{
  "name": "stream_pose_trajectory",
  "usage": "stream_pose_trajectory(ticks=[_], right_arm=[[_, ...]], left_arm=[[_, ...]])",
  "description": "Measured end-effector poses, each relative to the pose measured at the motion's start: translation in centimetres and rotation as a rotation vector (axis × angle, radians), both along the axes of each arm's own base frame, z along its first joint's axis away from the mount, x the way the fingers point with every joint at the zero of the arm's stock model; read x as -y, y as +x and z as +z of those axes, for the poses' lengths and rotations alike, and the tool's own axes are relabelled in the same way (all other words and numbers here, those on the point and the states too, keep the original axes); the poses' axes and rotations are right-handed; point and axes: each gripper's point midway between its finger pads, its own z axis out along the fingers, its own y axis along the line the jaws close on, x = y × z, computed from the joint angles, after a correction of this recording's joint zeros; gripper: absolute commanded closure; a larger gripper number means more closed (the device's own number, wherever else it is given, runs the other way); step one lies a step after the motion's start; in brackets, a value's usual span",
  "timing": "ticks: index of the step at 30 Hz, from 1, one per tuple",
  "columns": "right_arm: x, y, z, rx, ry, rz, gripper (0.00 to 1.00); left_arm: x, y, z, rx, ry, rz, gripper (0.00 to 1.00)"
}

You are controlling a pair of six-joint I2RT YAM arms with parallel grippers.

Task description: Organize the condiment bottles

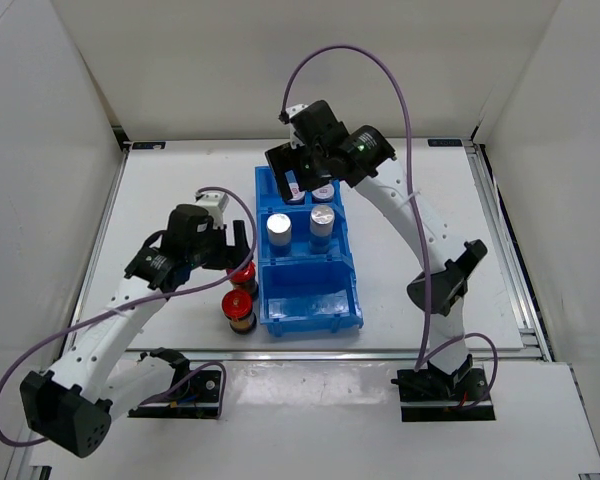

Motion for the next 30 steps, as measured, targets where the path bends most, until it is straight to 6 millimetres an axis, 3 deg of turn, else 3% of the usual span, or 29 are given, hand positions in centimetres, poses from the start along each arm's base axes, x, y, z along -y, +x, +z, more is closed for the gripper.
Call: stream_pose_trajectory(ticks=[6,11,17,30], right_arm=[[0.4,-0.1,-1.9,-0.033,-0.054,-0.002,0.0],[0.7,0.1,-2.2,-0.028,-0.076,-0.003,0.0],[0.9,0.1,-2.3,-0.028,-0.085,-0.006,0.0],[1.7,-0.2,-3.7,-0.058,-0.138,-0.018,0.0]], left_arm=[[2.0,0.0,-1.6,-0.042,0.01,-0.084,0.0],[2.0,-0.5,-3.1,-0.067,0.022,-0.091,0.0],[1.4,-2.5,-6.9,-0.155,0.067,-0.104,0.0],[0.7,-1.9,-7.2,-0.133,0.115,-0.059,0.05]])
